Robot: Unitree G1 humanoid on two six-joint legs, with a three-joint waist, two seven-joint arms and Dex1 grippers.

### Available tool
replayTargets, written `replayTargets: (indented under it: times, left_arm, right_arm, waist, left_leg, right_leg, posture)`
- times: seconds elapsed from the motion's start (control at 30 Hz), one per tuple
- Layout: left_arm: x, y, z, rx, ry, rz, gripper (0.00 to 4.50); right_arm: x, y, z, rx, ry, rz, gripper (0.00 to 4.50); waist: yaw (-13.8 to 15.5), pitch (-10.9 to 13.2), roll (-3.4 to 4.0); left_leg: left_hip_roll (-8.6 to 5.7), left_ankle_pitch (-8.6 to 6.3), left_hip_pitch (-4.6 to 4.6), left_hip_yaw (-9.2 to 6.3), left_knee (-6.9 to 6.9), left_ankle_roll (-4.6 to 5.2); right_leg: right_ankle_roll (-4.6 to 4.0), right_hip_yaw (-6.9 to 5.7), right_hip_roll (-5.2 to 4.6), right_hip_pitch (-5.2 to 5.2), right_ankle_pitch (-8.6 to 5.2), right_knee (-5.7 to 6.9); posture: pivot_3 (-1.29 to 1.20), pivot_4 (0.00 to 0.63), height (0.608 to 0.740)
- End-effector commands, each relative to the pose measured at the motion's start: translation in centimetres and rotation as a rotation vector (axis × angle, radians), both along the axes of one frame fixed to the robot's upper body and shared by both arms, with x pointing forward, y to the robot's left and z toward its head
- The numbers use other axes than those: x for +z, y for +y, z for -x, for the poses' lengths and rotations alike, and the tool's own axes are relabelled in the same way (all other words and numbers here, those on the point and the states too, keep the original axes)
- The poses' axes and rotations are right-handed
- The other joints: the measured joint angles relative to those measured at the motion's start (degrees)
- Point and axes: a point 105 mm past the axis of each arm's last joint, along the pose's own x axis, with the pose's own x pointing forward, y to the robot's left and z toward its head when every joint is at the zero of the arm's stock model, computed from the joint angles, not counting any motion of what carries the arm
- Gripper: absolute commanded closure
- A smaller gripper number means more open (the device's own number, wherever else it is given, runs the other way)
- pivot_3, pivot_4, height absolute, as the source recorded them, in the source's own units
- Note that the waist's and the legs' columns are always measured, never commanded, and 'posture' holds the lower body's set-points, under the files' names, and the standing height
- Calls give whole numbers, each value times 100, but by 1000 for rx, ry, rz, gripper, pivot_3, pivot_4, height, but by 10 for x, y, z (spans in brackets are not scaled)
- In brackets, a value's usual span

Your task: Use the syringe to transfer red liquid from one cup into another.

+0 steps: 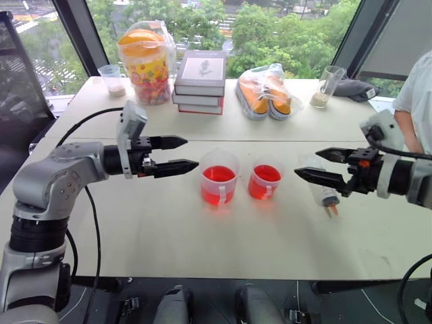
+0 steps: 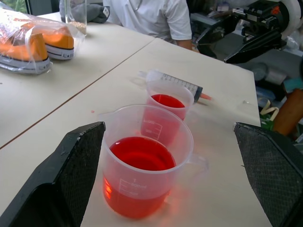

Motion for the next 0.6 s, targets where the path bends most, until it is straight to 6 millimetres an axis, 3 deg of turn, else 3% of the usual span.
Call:
replayTargets:
  times: [0.03,0.6]
  left_arm:
    - [11,0,-1,-3,-38,12,0]
    - [14,-6,-1,-27,-67,39,0]
  right_arm:
    - [10,-2,2,-4,-49,15,77]
    - [12,-14,2,-49,-56,48,77]
  waist:
    - [-1,0,0]
    - [0,0,0]
  left_leg:
    - [0,0,0,0,0,0]
    - [0,0,0,0,-1,0]
  right_leg:
    - [0,0,0,0,0,0]
    - [0,0,0,0,0,-1]
  posture:
    - [0,150,740]
    - [0,150,740]
